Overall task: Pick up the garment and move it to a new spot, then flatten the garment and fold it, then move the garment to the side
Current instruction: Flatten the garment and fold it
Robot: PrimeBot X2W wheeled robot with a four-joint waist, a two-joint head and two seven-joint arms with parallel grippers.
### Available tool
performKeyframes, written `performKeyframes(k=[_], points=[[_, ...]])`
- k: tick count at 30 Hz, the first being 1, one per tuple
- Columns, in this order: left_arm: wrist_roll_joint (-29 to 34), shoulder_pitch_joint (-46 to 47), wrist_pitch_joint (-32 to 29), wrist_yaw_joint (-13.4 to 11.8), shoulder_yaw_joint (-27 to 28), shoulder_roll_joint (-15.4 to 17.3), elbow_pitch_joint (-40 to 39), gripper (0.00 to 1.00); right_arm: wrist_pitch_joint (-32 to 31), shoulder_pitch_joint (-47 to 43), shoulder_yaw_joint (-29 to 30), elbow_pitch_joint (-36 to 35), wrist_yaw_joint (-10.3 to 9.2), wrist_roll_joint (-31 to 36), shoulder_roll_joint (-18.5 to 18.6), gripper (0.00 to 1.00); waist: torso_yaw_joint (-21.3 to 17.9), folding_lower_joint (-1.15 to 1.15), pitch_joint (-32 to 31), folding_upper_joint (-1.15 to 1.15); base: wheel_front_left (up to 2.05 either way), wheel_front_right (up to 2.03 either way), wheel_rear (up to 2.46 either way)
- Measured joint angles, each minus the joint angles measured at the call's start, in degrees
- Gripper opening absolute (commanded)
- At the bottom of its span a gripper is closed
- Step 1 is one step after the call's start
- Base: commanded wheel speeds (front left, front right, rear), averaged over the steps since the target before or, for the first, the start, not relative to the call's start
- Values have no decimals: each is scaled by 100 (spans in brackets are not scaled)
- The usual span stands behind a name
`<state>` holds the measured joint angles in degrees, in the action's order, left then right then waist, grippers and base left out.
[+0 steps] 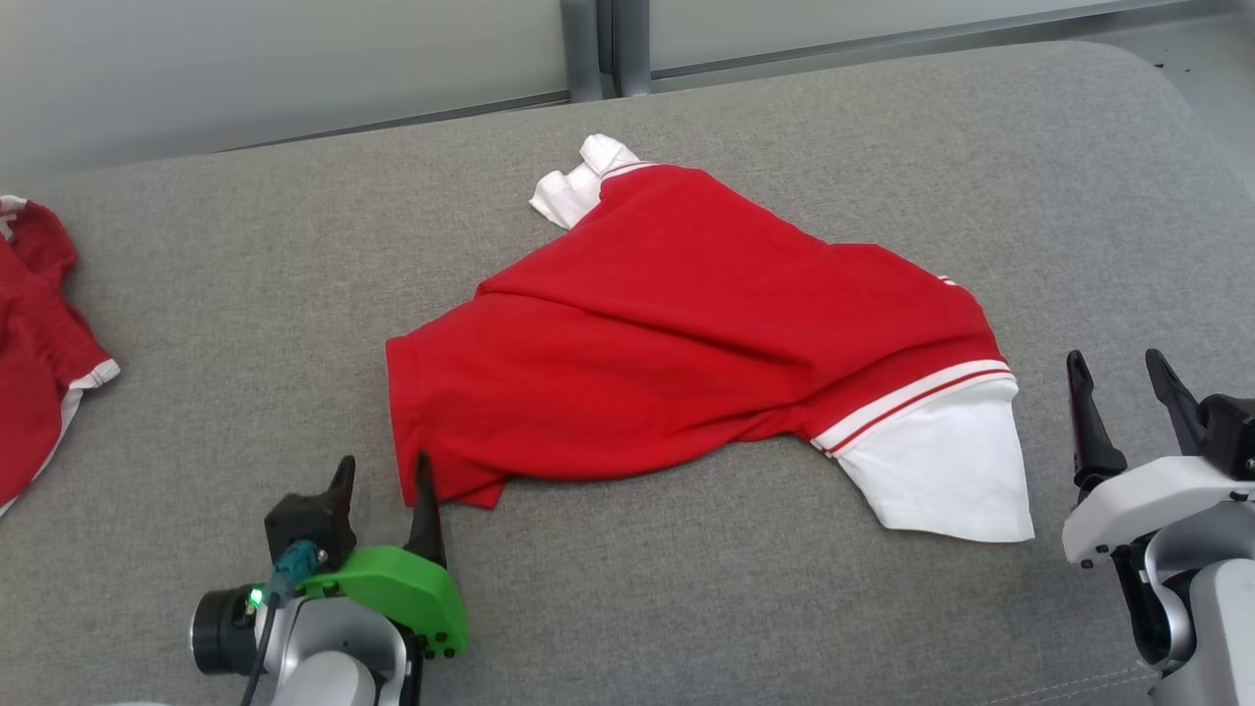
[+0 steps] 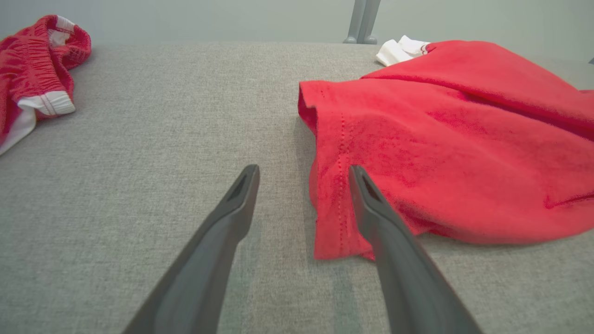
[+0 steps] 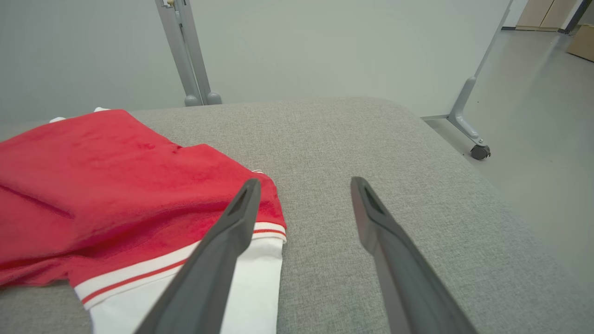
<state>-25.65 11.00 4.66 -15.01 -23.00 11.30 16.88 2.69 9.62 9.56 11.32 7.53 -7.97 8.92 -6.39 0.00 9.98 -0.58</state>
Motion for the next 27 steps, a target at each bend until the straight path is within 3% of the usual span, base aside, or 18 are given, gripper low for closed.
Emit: performKeyframes(k=[10, 22, 23, 25, 26, 27], points=[[-252, -484, -180, 213, -250, -104, -179, 100, 1, -96, -9, 32, 0, -7, 0, 100, 10, 0, -60, 0, 0, 0, 0], [-151, 130, 255, 378, -244, -108, 776, 100, -15, -61, -131, 10, 0, -41, 53, 100, -198, 0, 34, 0, 0, 0, 0], [-104, 178, 289, 397, -289, -108, 847, 65, -18, -61, -125, 8, 0, -41, 57, 100, -210, 0, 42, 0, 0, 0, 0], [-103, 227, 374, 460, -308, -148, 931, 7, -33, -61, -107, 1, 0, -41, 65, 100, -224, 0, 56, 0, 0, 0, 0], [-102, 254, 420, 486, -324, -154, 945, 0, -33, -61, -99, -1, 0, -41, 65, 100, -223, 0, 58, 0, 0, 0, 0], [-101, 284, 489, 497, -325, -154, 934, 0, -33, -62, -83, -5, 0, -41, 65, 100, -217, 0, 57, 0, 0, 0, 0]])
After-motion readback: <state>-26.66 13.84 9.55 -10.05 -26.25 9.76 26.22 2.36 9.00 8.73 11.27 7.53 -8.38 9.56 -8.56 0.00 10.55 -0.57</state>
